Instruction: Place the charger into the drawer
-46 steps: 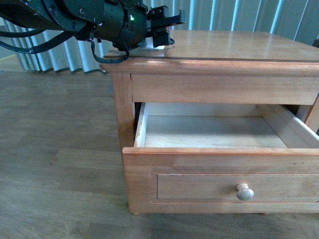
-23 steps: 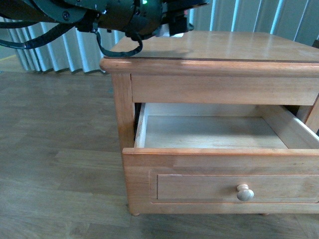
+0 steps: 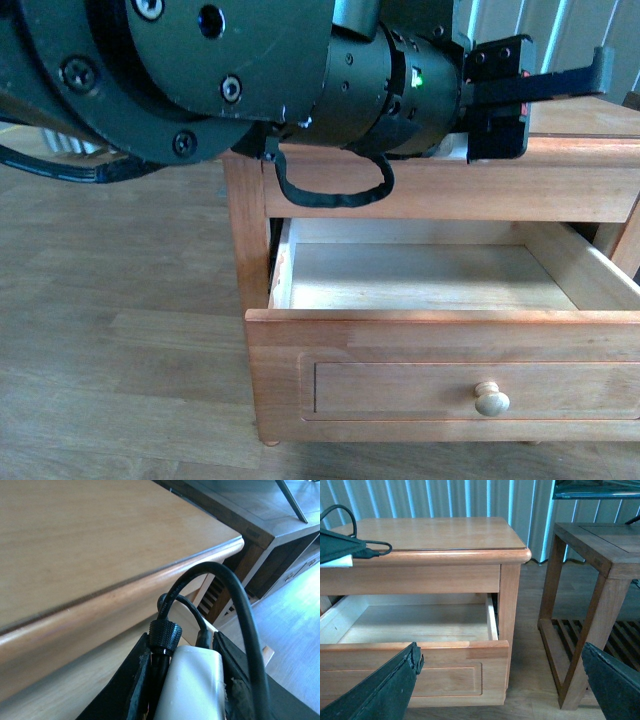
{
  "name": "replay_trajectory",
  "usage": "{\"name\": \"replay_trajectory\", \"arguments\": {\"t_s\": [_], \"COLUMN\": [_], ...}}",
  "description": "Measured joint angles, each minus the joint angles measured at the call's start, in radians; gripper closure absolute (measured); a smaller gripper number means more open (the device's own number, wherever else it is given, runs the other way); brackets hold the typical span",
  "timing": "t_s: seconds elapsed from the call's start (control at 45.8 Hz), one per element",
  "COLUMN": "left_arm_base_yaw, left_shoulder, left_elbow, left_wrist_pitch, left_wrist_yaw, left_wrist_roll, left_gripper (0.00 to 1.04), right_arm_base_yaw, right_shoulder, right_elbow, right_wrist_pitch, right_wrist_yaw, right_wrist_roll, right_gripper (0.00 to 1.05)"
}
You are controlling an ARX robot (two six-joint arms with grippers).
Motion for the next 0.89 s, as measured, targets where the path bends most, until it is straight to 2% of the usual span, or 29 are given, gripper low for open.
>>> {"name": "replay_trajectory", "arguments": {"t_s": [0.349,0.633,0.764,0.807,0.895], "left_arm_base_yaw": [0.025,0.068,0.072,0.072,0.074], "left_shoulder": [0.053,0.097,0.086,0.078,0.032], "left_elbow": [-0.028,-0.040,-0.046,-0.052,-0.080], "left_wrist_pitch": [0.017,0.040,0.040,0.040,0.040], "left_wrist_yaw": [-0.039,-0.069,-0.107,-0.124,-0.200], "left_wrist_roll": [-0.032,-0.092,-0.092,-0.086,-0.075], "left_gripper": [0.71,0.25,0.07,0.04,0.07], "right_arm_base_yaw": [0.000,0.000,0.000,0.000,0.000], "right_shoulder": [0.000,0.000,0.000,0.000,0.000], "right_elbow": [0.000,0.000,0.000,0.000,0.000], "right_wrist_pitch": [0.000,0.000,0.000,0.000,0.000], "right_wrist_yaw": [0.000,0.000,0.000,0.000,0.000], "right_wrist_roll": [0.000,0.000,0.000,0.000,0.000], "right_gripper": [0.08,0.08,0.08,0.08,0.08]}}
